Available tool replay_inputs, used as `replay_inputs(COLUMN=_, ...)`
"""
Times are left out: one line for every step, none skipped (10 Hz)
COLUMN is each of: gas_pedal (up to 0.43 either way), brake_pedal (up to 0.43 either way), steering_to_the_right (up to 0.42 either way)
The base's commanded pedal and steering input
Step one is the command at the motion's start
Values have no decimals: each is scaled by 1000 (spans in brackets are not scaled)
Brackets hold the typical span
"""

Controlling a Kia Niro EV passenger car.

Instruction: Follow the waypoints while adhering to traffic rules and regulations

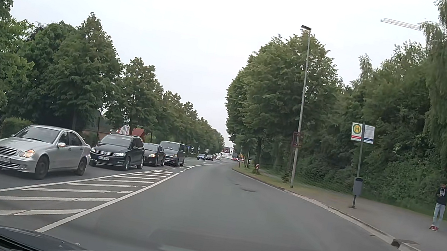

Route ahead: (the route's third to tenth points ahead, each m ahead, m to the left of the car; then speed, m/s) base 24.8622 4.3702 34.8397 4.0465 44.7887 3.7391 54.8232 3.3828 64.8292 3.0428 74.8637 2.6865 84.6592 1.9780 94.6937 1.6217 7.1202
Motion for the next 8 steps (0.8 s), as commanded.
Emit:
replay_inputs(gas_pedal=299, brake_pedal=0, steering_to_the_right=-9)
replay_inputs(gas_pedal=287, brake_pedal=0, steering_to_the_right=-13)
replay_inputs(gas_pedal=280, brake_pedal=0, steering_to_the_right=-13)
replay_inputs(gas_pedal=260, brake_pedal=0, steering_to_the_right=-13)
replay_inputs(gas_pedal=260, brake_pedal=0, steering_to_the_right=-13)
replay_inputs(gas_pedal=248, brake_pedal=0, steering_to_the_right=-13)
replay_inputs(gas_pedal=240, brake_pedal=0, steering_to_the_right=-13)
replay_inputs(gas_pedal=240, brake_pedal=0, steering_to_the_right=-13)
